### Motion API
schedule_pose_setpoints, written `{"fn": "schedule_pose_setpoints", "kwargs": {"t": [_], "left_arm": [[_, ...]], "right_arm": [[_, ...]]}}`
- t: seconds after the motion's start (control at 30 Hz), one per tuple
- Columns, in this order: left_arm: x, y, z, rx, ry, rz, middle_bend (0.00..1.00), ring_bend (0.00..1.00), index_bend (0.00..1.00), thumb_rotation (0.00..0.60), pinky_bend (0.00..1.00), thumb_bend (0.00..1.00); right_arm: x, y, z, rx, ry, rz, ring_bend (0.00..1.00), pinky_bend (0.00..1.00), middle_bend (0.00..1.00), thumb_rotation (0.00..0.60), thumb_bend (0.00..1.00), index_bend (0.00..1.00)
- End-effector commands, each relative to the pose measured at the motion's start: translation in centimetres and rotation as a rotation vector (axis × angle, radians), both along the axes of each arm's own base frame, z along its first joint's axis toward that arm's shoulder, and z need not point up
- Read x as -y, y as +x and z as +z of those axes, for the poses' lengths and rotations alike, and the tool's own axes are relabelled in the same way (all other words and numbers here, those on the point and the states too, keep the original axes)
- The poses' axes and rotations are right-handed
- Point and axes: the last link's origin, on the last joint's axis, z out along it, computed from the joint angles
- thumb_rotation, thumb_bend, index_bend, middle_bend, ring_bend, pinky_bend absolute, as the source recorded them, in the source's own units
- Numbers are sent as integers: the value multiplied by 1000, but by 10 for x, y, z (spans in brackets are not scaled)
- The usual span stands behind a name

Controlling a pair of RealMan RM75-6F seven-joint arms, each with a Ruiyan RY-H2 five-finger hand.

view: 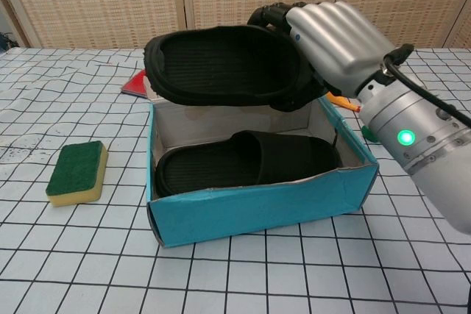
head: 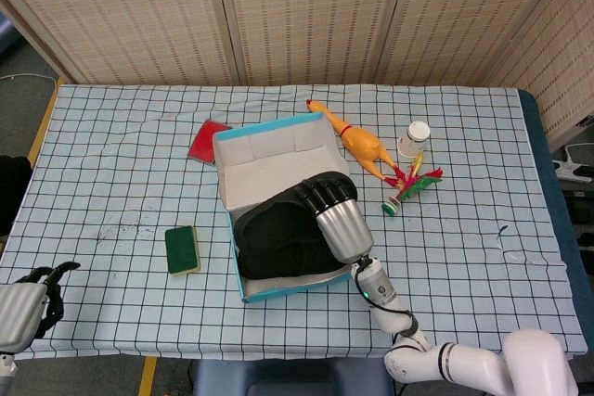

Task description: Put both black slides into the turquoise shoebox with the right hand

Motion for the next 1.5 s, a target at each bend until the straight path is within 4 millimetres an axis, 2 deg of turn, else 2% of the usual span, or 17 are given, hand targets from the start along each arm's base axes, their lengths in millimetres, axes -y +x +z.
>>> {"fn": "schedule_pose_setpoints", "kwargs": {"t": [0.03, 0.47, 0.6, 1.0, 1.07, 1.1, 1.13, 1.2, 1.27, 1.37, 1.43, 1.5], "left_arm": [[0, 0, 0, -1, -1, 2, 197, 309, 255, 600, 531, 533], [0, -1, 1, 1, 3, 7, 239, 314, 260, 600, 532, 533], [-1, -1, 2, 4, 5, 7, 240, 314, 260, 600, 532, 533], [0, -1, 4, 15, 15, 3, 240, 314, 263, 600, 532, 533], [0, -1, 4, 13, 14, 7, 240, 314, 263, 600, 532, 532], [-1, -2, 4, 13, 13, 9, 240, 314, 263, 600, 532, 532], [-1, -2, 4, 14, 13, 10, 239, 314, 263, 600, 532, 531], [-1, -2, 5, 14, 16, 9, 240, 315, 263, 600, 532, 532], [-1, -2, 5, 15, 17, 7, 240, 315, 263, 600, 532, 532], [-1, -2, 5, 16, 18, 6, 239, 315, 263, 600, 532, 532], [-1, -2, 5, 16, 17, 6, 240, 315, 263, 600, 532, 532], [-1, -2, 5, 15, 13, 7, 240, 315, 263, 600, 532, 533]], "right_arm": [[8, 6, -15, 14, 6, -1, 381, 406, 569, 600, 38, 566], [28, 8, -51, 17, 14, -37, 381, 406, 570, 600, 38, 567], [32, 9, -56, 20, 13, -47, 381, 406, 569, 600, 38, 567], [31, -5, -67, -80, 6, -57, 380, 406, 570, 600, 38, 563], [32, -6, -69, -85, 17, -70, 352, 404, 563, 600, 38, 510], [32, -6, -70, -84, 26, -75, 331, 398, 544, 600, 38, 472], [33, -6, -70, -84, 36, -80, 270, 374, 478, 600, 38, 387], [35, -7, -70, -93, 47, -91, 144, 307, 333, 600, 38, 240], [36, -7, -68, -98, 52, -96, 20, 197, 151, 600, 38, 66], [36, -6, -67, -97, 57, -98, 0, 120, 55, 600, 38, 6], [37, -6, -65, -94, 61, -100, 0, 62, 2, 600, 38, 0], [37, -7, -62, -97, 71, -100, 0, 44, 0, 600, 38, 0]]}}
